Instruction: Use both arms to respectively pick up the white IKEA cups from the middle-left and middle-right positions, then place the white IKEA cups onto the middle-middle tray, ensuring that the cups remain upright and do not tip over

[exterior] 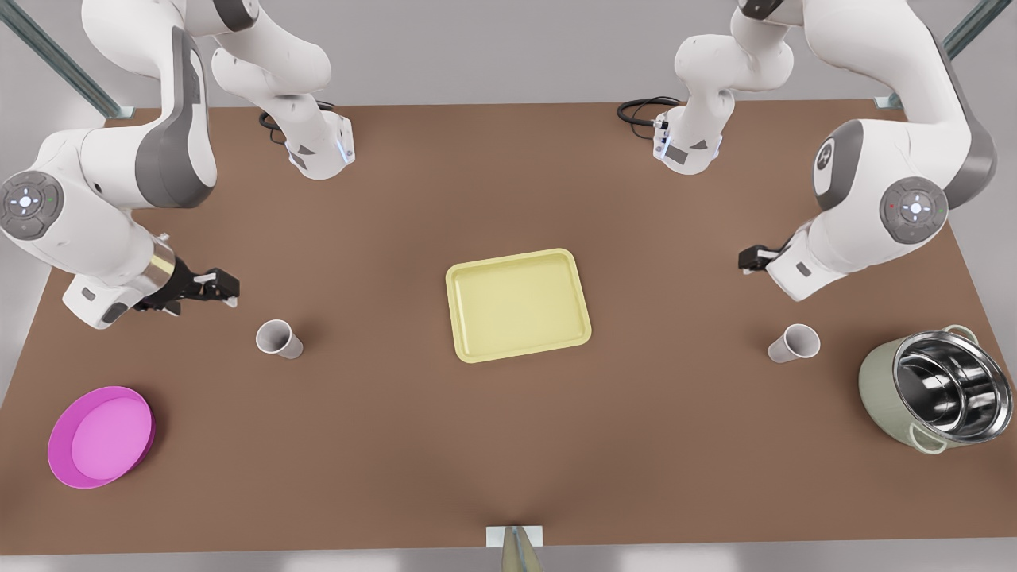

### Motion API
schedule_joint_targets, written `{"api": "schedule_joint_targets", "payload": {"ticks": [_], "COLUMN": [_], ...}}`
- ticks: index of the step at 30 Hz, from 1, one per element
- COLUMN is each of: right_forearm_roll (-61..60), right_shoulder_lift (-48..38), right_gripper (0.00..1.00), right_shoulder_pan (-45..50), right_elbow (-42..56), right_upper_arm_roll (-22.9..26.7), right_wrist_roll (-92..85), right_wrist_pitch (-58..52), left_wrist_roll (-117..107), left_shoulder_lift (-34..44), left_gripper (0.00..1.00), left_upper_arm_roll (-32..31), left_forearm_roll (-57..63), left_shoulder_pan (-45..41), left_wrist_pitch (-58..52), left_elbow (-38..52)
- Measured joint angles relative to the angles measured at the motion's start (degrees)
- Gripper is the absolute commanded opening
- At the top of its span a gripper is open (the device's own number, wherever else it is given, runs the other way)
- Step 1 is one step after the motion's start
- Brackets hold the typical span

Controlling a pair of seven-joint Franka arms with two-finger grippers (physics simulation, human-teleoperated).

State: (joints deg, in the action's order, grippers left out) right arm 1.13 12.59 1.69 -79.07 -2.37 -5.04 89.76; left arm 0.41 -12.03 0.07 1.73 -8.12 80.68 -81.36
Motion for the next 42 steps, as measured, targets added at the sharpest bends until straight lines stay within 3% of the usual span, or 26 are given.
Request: {"api": "schedule_joint_targets", "payload": {"ticks": [3,7,12,27,28,29,31,34,36,38,42], "right_forearm_roll": [0.02,0.11,0.06,-1.2,-1.2,-1.2,-1.28,-1.35,-1.36,-1.36,-1.36], "right_shoulder_lift": [0.73,6.47,10.0,10.21,10.33,10.46,10.97,11.29,11.44,11.52,12.13], "right_gripper": [1.0,1.0,1.0,1.0,1.0,1.0,1.0,1.0,1.0,1.0,1.0], "right_shoulder_pan": [-0.01,0.11,-2.18,-8.41,-8.79,-9.04,-9.32,-9.88,-9.94,-9.8,-9.07], "right_elbow": [-2.62,-8.9,-14.18,-30.83,-31.64,-32.34,-33.24,-34.58,-35.49,-35.87,-36.02], "right_upper_arm_roll": [0.0,-0.06,-0.13,-0.16,-0.17,-0.17,-0.17,-0.24,-0.34,-0.47,-0.66], "right_wrist_roll": [-0.46,-0.88,-1.25,-2.38,-2.46,-2.54,-2.68,-2.87,-2.98,-3.08,-3.25], "right_wrist_pitch": [0.93,6.33,15.39,36.1,37.2,38.23,40.08,41.99,43.01,43.77,44.7], "left_wrist_roll": [0.36,1.32,3.1,6.27,6.4,6.5,6.64,6.78,6.89,7.02,7.18], "left_shoulder_lift": [-3.01,-13.19,-19.64,-23.68,-24.07,-24.41,-25.03,-25.26,-25.13,-24.83,-23.73], "left_gripper": [1.0,1.0,1.0,1.0,0.91,0.7,0.53,0.34,0.32,0.22,0.21], "left_upper_arm_roll": [0.75,1.34,3.79,8.0,8.01,7.98,7.94,7.91,7.91,7.88,7.53], "left_forearm_roll": [0.02,-0.91,-1.82,-2.07,-2.1,-2.15,-2.66,-3.82,-4.45,-4.88,-5.15], "left_shoulder_pan": [0.83,10.48,14.76,17.15,17.16,17.1,16.98,16.8,16.74,16.7,15.88], "left_wrist_pitch": [1.25,7.94,17.61,28.42,28.77,29.06,29.52,29.79,29.88,29.93,30.08], "left_elbow": [0.11,0.95,-0.61,-12.41,-12.51,-12.56,-12.6,-12.99,-13.1,-13.13,-13.07]}}
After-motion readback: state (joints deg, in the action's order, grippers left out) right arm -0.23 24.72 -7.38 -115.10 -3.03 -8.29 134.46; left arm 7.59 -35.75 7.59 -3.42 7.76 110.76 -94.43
